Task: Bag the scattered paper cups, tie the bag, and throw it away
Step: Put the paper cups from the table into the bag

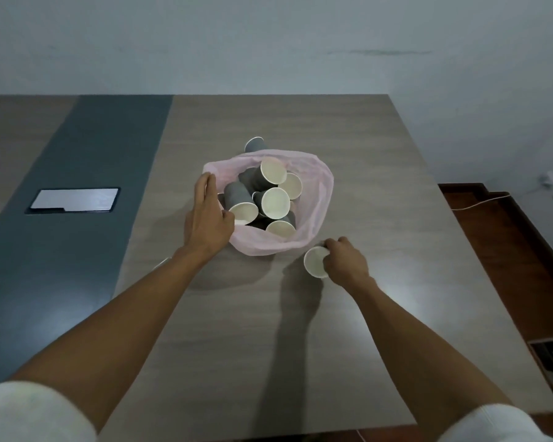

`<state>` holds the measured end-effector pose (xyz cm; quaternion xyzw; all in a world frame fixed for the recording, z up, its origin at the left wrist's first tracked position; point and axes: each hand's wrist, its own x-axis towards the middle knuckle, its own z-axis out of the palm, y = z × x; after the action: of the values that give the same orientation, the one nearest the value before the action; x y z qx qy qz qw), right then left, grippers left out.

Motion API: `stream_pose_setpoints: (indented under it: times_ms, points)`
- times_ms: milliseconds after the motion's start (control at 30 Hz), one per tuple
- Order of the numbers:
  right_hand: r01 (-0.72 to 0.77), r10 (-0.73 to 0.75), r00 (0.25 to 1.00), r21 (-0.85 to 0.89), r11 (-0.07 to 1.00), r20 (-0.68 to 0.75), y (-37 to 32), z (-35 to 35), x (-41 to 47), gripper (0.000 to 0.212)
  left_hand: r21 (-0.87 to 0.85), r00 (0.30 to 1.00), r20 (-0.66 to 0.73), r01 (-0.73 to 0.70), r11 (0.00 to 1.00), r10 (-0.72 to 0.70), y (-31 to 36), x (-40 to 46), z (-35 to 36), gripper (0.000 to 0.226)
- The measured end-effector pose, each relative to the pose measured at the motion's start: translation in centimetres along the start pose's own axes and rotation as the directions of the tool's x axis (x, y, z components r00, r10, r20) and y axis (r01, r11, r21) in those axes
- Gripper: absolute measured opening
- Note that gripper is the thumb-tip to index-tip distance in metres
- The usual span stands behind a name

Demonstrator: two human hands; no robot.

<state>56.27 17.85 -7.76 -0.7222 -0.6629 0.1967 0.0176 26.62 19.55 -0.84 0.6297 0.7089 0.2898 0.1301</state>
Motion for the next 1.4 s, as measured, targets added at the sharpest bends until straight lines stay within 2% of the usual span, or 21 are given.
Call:
stream_pose_setpoints:
  times_ms: [67, 100, 167, 200, 267, 367, 533, 600, 667, 733, 800, 833, 867, 900, 967, 1000, 1033, 1067, 1100, 1200, 1400]
  points:
    - [-0.147, 0.208, 0.959, 0.292, 0.945, -0.191, 0.2, -1.3, 0.1, 0.027, -0.011, 1.000, 0.013, -0.001, 1.000, 0.002, -0.3, 0.1, -0.2, 0.074]
    - [-0.180, 0.342, 0.903, 0.491, 0.852, -0.262, 0.1, -2.3, 0.2, 0.025, -0.017, 1.000, 0.017, -0.001, 1.000, 0.001, -0.3, 0.1, -0.2, 0.075]
    - [-0.062, 0.523, 0.777, 0.784, 0.617, -0.350, -0.8, -5.0, 0.1, 0.024, -0.020, 1.000, 0.017, -0.008, 1.000, 0.009, -0.3, 0.2, -0.5, 0.075]
    - [0.034, 0.548, 0.737, 0.832, 0.554, -0.395, -1.3, -6.3, 0.2, 0.022, -0.017, 1.000, 0.020, -0.007, 1.000, 0.008, -0.2, 0.2, -0.4, 0.075]
    - [0.181, 0.498, 0.716, 0.818, 0.545, -0.490, -3.2, -8.5, 0.4, 0.019, -0.016, 1.000, 0.027, -0.008, 1.000, 0.008, -0.1, 0.3, -0.5, 0.076]
    - [0.282, 0.312, 0.785, 0.757, 0.590, -0.535, -7.0, -9.9, 1.1, 0.012, -0.016, 0.999, 0.038, -0.012, 1.000, 0.013, -0.2, 0.7, -1.1, 0.078]
    - [0.305, 0.012, 0.916, 0.718, 0.626, -0.400, -12.7, -8.6, 2.5, 0.016, 0.000, 0.998, 0.061, -0.034, 0.999, 0.034, -0.9, 0.7, -2.1, 0.080]
    - [0.277, -0.042, 0.945, 0.727, 0.628, -0.324, -14.1, -8.0, 3.2, 0.022, 0.006, 0.997, 0.073, -0.030, 1.000, 0.029, -1.3, 0.8, -2.4, 0.080]
    - [0.220, -0.029, 0.961, 0.694, 0.685, -0.276, -15.0, -7.6, 3.8, 0.033, -0.001, 0.997, 0.078, -0.028, 1.000, 0.028, -1.7, 0.9, -2.6, 0.080]
    - [0.205, 0.023, 0.938, 0.608, 0.767, -0.345, -15.0, -7.1, 3.9, 0.039, -0.018, 0.996, 0.080, -0.028, 0.999, 0.029, -2.2, 0.9, -2.7, 0.080]
    - [0.196, 0.071, 0.818, 0.393, 0.898, -0.571, -14.3, -6.6, 3.8, 0.043, -0.029, 0.997, 0.073, -0.027, 0.999, 0.029, -2.5, 0.8, -2.8, 0.079]
    - [0.127, 0.123, 0.747, 0.323, 0.938, -0.654, -13.8, -6.5, 3.8, 0.051, -0.034, 0.997, 0.070, -0.025, 0.999, 0.027, -2.8, 0.8, -2.8, 0.079]
    - [0.033, 0.214, 0.713, 0.337, 0.941, -0.668, -13.3, -6.6, 3.8, 0.061, -0.040, 0.997, 0.068, -0.023, 0.999, 0.026, -3.0, 0.8, -2.8, 0.078]
    - [-0.058, 0.321, 0.725, 0.410, 0.910, -0.610, -12.8, -6.8, 4.0, 0.073, -0.048, 0.998, 0.065, -0.022, 0.999, 0.025, -3.2, 0.7, -2.8, 0.078]
    - [-0.189, 0.476, 0.806, 0.608, 0.771, -0.353, -11.6, -7.1, 4.8, 0.087, -0.071, 0.998, 0.047, -0.025, 0.997, 0.029, -3.6, 0.6, -2.9, 0.076]
    - [-0.198, 0.472, 0.851, 0.693, 0.693, -0.229, -11.2, -7.3, 5.2, 0.079, -0.087, 0.999, 0.024, -0.032, 0.996, 0.034, -3.8, 0.5, -3.0, 0.073]
    - [-0.172, 0.423, 0.894, 0.757, 0.630, -0.149, -10.9, -7.5, 5.5, 0.059, -0.109, 0.999, -0.006, -0.037, 0.993, 0.037, -4.0, 0.5, -3.2, 0.070]
    - [-0.127, 0.376, 0.917, 0.798, 0.590, -0.133, -10.7, -7.6, 5.8, 0.032, -0.140, 0.999, -0.041, -0.038, 0.989, 0.033, -4.1, 0.4, -3.3, 0.066]
    - [-0.074, 0.339, 0.928, 0.813, 0.577, -0.157, -10.8, -7.6, 6.0, 0.016, -0.177, 0.997, -0.071, -0.035, 0.984, 0.023, -4.2, 0.4, -3.5, 0.064]
    - [0.019, 0.272, 0.942, 0.841, 0.541, -0.196, -12.7, -7.7, 6.4, 0.025, -0.256, 0.992, -0.126, -0.037, 0.966, 0.005, -4.8, 1.2, -4.3, 0.068]
    - [0.119, 0.113, 0.973, 0.855, 0.504, -0.202, -18.2, -8.2, 8.1, 0.028, -0.245, 0.975, -0.218, -0.017, 0.969, -0.038, -6.2, 4.0, -7.4, 0.078]
